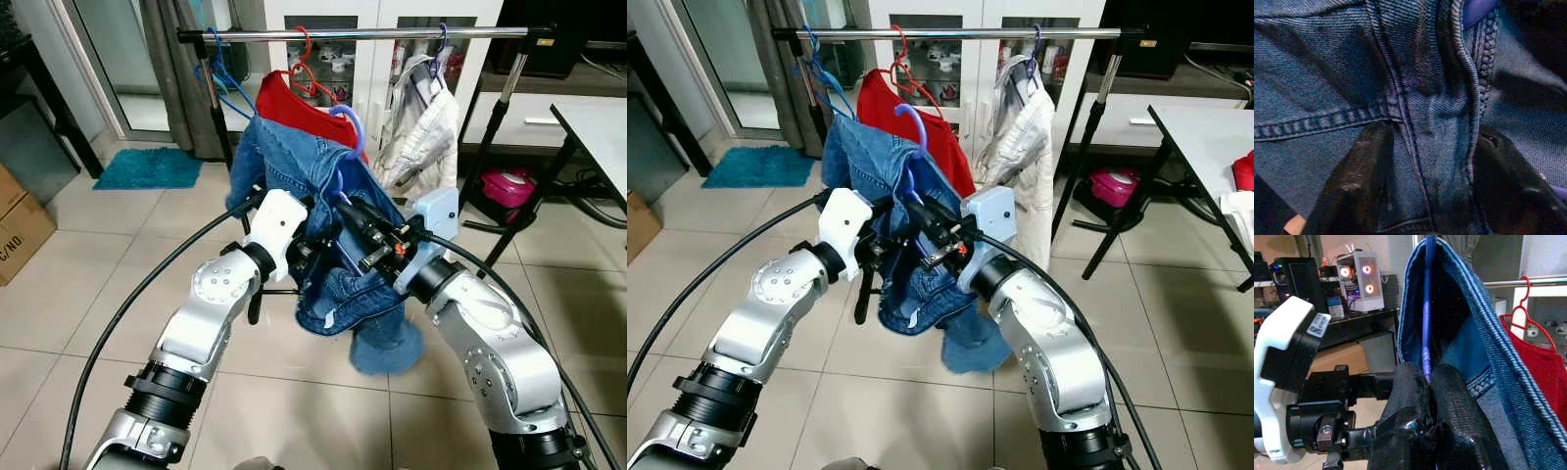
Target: Hang hanger
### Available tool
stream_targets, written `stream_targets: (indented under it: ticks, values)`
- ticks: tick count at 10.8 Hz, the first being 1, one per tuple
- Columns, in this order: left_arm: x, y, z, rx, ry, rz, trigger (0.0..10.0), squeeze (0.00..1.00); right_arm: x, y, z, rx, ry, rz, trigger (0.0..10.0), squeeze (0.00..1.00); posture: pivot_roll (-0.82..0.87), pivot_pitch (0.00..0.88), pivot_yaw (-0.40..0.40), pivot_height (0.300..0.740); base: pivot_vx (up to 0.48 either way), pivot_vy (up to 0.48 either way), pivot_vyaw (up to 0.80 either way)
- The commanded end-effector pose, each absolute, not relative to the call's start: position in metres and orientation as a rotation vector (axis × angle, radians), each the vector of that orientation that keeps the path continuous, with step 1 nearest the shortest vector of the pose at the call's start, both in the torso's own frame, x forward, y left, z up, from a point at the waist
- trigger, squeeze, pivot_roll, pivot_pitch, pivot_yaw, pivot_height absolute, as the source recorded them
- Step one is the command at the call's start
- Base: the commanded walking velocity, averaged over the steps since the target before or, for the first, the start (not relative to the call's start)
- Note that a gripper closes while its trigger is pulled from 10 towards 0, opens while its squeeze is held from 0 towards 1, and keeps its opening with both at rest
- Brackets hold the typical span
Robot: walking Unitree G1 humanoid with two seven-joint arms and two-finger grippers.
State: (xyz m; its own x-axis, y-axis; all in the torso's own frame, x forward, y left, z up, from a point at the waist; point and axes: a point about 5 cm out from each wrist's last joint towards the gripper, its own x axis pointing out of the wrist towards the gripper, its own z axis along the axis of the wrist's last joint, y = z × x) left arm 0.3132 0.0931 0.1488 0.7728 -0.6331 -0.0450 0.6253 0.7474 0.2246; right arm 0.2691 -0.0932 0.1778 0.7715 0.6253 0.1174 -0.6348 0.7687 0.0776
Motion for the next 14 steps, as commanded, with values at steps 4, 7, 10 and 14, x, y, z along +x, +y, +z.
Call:
stream_targets:
  ticks: [4, 7, 10, 14]
  values:
    - [0.316, 0.105, 0.152, 0.193, -0.058, -0.594, 0.0, 0.00, 0.271, -0.094, 0.189, 0.108, -0.143, 0.675, 0.0, 0.00, -0.04, 0.000, 0.073, 0.740, 0.000, 0.000, 0.00]
    - [0.316, 0.115, 0.162, 0.165, -0.103, -0.550, 0.0, 0.00, 0.274, -0.098, 0.185, 0.070, -0.125, 0.636, 0.0, 0.00, -0.04, 0.000, 0.075, 0.740, 0.000, 0.000, 0.00]
    - [0.315, 0.135, 0.168, 0.176, -0.127, -0.486, 0.0, 0.00, 0.276, -0.102, 0.181, 0.078, -0.094, 0.616, 0.0, 0.00, -0.03, 0.000, 0.073, 0.740, 0.000, 0.000, 0.00]
    - [0.318, 0.160, 0.208, 0.232, -0.226, -0.415, 0.0, 0.00, 0.275, -0.099, 0.180, 0.051, -0.090, 0.629, 0.0, 0.00, -0.04, 0.000, 0.075, 0.740, 0.000, 0.000, 0.00]
